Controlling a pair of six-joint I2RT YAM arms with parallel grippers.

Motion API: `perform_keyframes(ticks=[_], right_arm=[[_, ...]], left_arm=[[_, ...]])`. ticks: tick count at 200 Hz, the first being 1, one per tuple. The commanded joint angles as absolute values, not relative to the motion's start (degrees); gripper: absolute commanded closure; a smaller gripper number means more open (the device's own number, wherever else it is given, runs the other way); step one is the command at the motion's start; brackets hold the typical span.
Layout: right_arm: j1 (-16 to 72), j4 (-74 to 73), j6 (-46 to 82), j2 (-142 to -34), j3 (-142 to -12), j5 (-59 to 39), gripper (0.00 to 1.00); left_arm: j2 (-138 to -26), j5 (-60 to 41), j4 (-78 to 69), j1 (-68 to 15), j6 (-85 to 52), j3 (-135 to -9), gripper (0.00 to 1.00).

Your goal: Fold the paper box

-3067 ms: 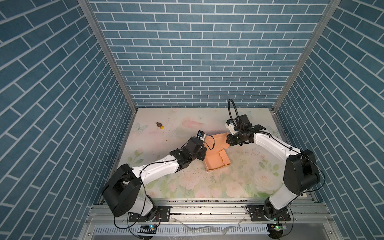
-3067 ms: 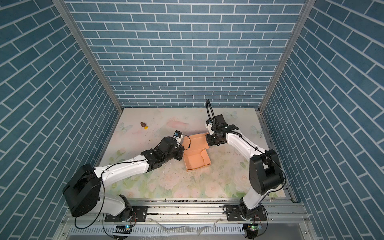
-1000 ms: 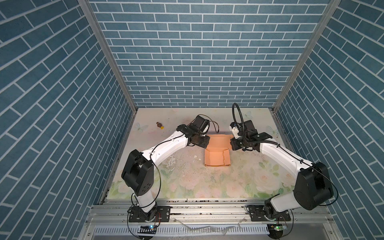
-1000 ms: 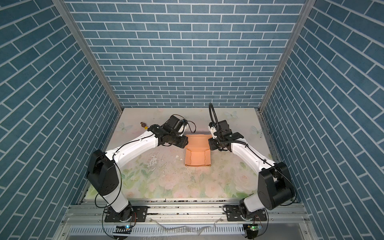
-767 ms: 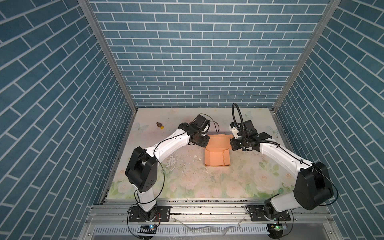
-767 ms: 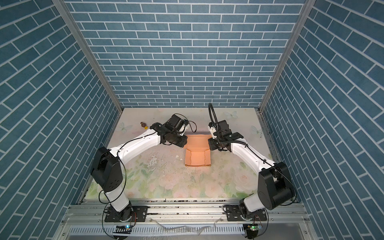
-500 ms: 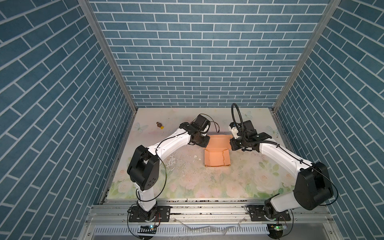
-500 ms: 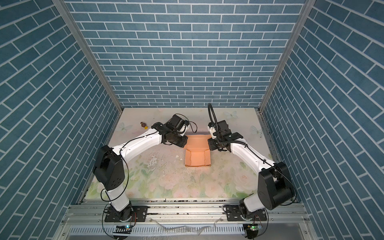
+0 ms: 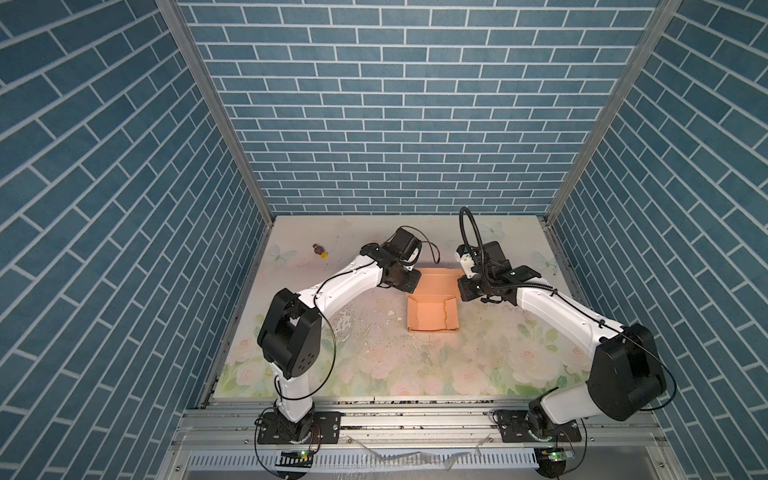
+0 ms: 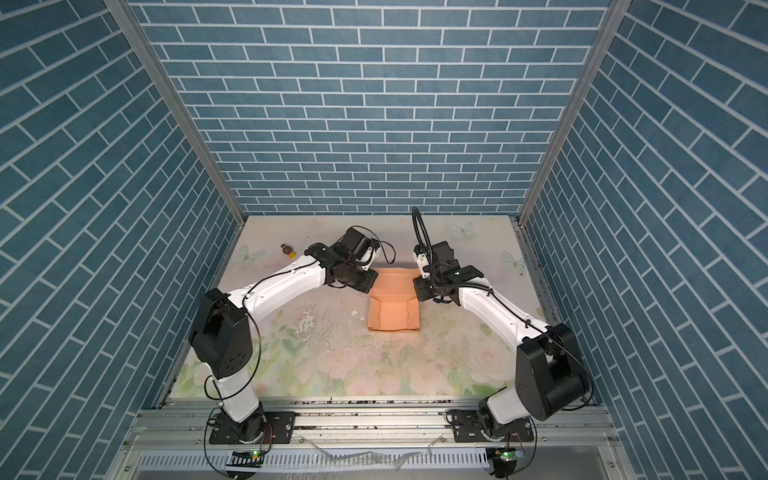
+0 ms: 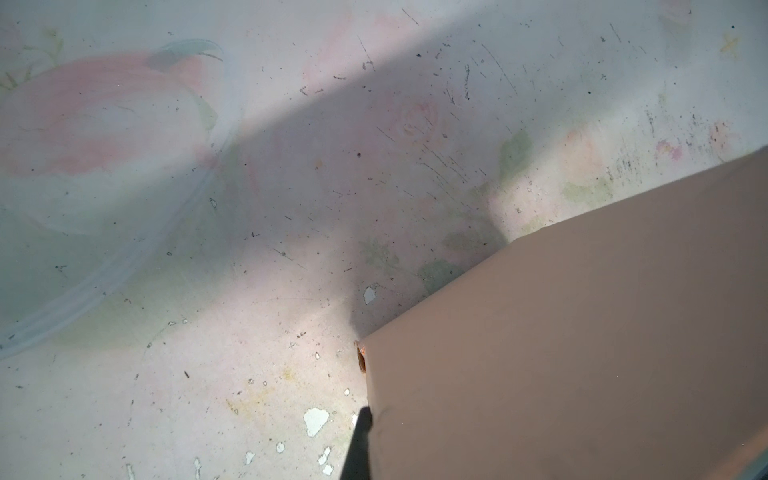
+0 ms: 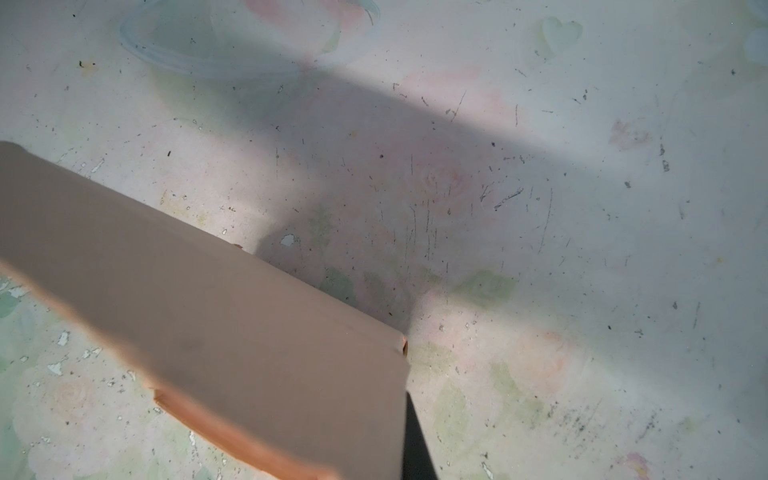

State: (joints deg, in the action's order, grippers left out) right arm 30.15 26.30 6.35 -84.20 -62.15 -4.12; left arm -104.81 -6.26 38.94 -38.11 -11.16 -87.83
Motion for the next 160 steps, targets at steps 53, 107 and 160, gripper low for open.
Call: perform_keyframes(ticks=[53, 107, 160], right_arm=[[34.69, 23.72, 18.59, -84.63, -64.37, 8.97, 1.0], [35.51, 17.73, 22.58, -84.3, -61.94, 12.51, 1.0], [35.64, 10.94, 26.7, -83.8, -59.0, 15.51, 1.0]], left_arm=[[-103.73, 1.99, 32.36, -37.88, -19.42, -85.74, 1.0], [-102.19, 5.19, 23.35, -38.1, -21.13, -80.68, 1.0], [-98.67, 10.53, 12.79, -39.24, -22.5, -72.93, 1.0]])
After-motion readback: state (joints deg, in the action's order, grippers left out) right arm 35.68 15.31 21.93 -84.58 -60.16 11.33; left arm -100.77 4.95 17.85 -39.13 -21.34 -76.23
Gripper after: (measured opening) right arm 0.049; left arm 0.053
